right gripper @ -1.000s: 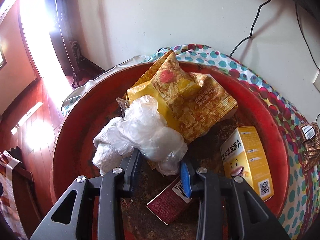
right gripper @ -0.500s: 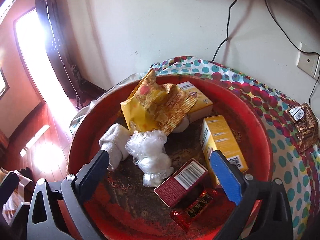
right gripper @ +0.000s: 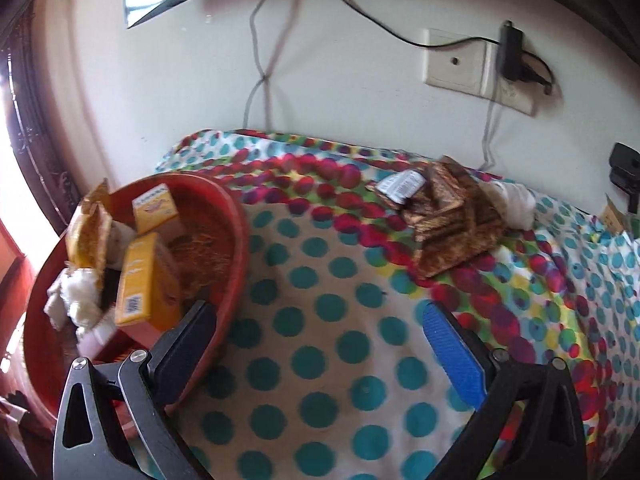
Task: Organize objects
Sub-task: 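Reach the left gripper to the brown chocolate bag and grasp it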
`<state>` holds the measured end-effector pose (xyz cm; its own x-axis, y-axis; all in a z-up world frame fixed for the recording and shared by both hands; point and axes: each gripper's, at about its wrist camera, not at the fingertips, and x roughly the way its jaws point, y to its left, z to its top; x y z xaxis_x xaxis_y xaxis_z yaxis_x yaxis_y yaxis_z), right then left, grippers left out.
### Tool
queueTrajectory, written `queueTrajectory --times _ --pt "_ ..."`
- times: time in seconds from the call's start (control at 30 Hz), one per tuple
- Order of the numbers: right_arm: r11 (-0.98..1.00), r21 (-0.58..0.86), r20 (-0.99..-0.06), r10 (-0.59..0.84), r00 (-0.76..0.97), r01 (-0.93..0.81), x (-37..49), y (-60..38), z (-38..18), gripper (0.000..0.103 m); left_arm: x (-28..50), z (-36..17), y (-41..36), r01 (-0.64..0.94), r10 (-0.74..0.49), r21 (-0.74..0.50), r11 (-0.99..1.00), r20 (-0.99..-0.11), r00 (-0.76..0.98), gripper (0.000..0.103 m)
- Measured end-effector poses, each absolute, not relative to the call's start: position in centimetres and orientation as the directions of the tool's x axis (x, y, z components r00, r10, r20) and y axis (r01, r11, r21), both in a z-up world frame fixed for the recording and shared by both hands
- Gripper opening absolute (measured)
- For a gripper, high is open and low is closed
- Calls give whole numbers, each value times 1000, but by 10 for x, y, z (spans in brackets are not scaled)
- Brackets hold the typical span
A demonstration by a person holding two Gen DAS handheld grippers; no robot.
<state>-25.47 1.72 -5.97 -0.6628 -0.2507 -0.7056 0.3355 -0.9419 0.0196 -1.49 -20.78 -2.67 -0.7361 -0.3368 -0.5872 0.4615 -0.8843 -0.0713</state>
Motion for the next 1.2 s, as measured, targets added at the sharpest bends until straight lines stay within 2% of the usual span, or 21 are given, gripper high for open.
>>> queueTrajectory --times 0.2,0.37,0.43,0.53,0.63,0.73,0.87,0.93,1.0,1.2 --pt "-985 46 -738 -145 -659 166 -289 99 -77 103 -29 -39 -166 332 -241 -43 -942 -602 -762 85" --pt "-993 64 -757 -114 -644 100 -308 135 -82 103 -50 -50 -117 150 -99 -31 -988 -625 -774 85" --pt "-996 27 -773 -75 -630 86 -317 142 -85 103 -61 -53 -97 93 -61 -17 -995 -632 -772 85" --pt "-997 -10 -764 -42 -643 77 -325 154 -85 103 -84 -55 -76 39 9 -61 -997 -647 -762 85" --pt "-998 -53 -758 15 -652 38 -332 169 -86 103 -115 -53 -59 41 27 -89 -995 -652 -757 85" --pt "-999 -23 -761 32 -647 -23 -336 191 -88 103 -151 -44 -41 67 18 -103 -992 -657 -753 85" --pt "-985 125 -797 -30 -603 -116 -341 223 -99 103 -205 -33 -10 74 13 -105 -992 -660 -751 85" --pt "-980 169 -783 -68 -619 -106 -340 226 -97 103 -235 -32 3 81 10 -105 -991 -665 -747 85" --pt "-980 171 -780 -73 -621 -100 -338 224 -96 103 -265 -34 15 103 -14 -91 -991 -678 -735 85" --pt "-970 232 -757 -132 -639 -75 -334 235 -96 103 -334 -40 24 200 -19 -179 -963 -699 -715 85"
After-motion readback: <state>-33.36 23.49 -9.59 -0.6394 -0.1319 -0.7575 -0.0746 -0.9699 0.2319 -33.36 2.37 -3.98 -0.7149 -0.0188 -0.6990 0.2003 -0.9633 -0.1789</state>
